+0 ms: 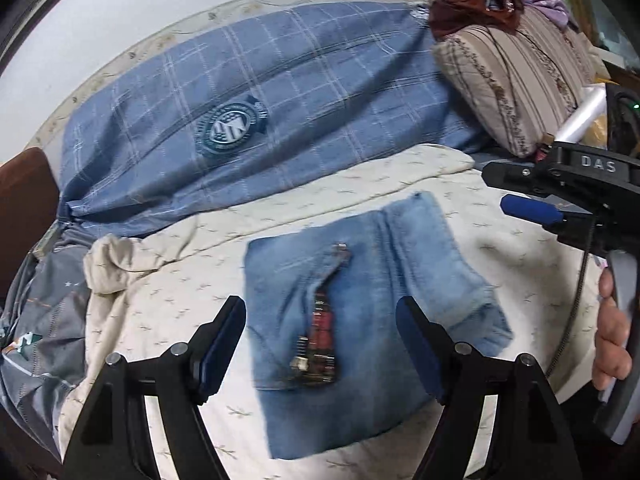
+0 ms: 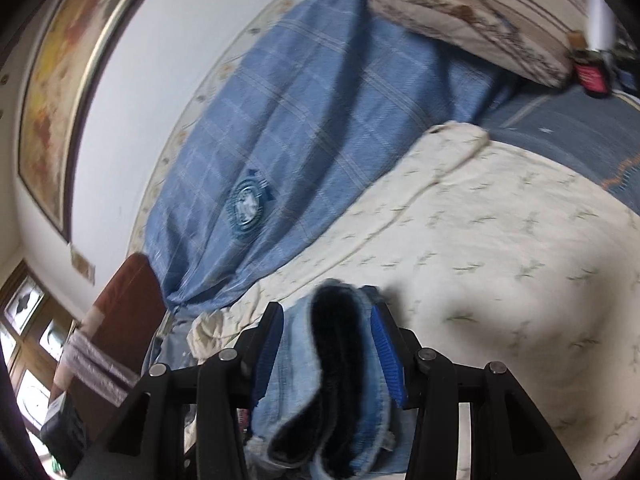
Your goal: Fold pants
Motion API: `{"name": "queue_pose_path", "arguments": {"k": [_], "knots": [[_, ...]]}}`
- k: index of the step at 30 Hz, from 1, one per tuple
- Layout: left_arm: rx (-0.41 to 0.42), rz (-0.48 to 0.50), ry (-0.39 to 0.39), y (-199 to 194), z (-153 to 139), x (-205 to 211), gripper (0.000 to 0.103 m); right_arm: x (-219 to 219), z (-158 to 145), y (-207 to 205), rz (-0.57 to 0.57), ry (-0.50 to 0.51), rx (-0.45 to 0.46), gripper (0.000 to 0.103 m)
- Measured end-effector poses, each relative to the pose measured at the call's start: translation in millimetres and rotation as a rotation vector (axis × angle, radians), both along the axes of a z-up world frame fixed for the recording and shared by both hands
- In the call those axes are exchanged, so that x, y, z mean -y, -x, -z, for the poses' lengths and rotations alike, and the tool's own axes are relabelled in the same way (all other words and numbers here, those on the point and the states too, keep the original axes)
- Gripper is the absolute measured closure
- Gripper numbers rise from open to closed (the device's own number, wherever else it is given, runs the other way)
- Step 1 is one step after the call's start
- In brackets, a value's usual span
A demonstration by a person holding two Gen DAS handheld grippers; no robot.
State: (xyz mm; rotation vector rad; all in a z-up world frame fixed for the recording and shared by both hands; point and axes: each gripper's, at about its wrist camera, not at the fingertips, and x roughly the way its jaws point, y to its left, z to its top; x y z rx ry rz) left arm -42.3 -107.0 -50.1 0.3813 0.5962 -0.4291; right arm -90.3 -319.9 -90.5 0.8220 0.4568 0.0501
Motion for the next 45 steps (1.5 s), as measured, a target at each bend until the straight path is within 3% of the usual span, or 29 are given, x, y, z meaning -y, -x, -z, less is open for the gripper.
{"name": "queue_pose_path", "arguments": {"k": [14, 17, 22, 26, 29, 33, 37, 41, 43, 45], "knots": [[-0.008, -0.134, -0.009, -50.6, 25.1, -38.7, 0.025, -54.9, -15.0, -53.0, -0.177, 0.099, 0.062, 0.055], [-0.041, -0.144, 0.007, -61.9, 35.9, -44.3, 0.024, -56.9, -5.3, -67.9, -0.189, 0.092, 0.007, 0.055], [-0.081, -0.134, 0.005, -72.9, 57.3, -44.6, 0.018, -50.2, 43.2, -102.3, -0.202, 0.043, -0.249, 0.054], [-0.083, -0.140, 0.019, -79.3, 62.3, -45.6, 0.007, -51.6, 55.2, -106.0, -0.210, 0.086, -0.258, 0.054], [-0.126, -0.148, 0.066, -84.3, 62.4, -53.0, 0.007, -55.2, 52.2, -103.6, -0.220, 0.125, -0.254, 0.054], [-0.103, -0.177, 0.069, -80.8, 59.3, -63.5, 0.007, -53.1, 40.5, -86.1, -0.217, 0.101, -0.194, 0.054], [-0.062, -0.232, 0.071, -79.4, 51.0, -78.3, 0.007, -66.1, 22.0, -56.6, -0.258, 0.164, -0.107, 0.054], [-0.095, -0.276, 0.131, -87.6, 45.0, -93.8, 0.007, -92.8, 6.5, -24.7, -0.325, 0.272, -0.036, 0.054], [-0.109, -0.289, 0.147, -89.6, 44.4, -96.8, 0.007, -101.7, 11.5, -14.6, -0.322, 0.324, -0.086, 0.053], [-0.124, -0.284, 0.145, -90.3, 45.7, -94.6, 0.007, -101.2, 31.3, -10.7, -0.301, 0.331, -0.205, 0.052]]}}
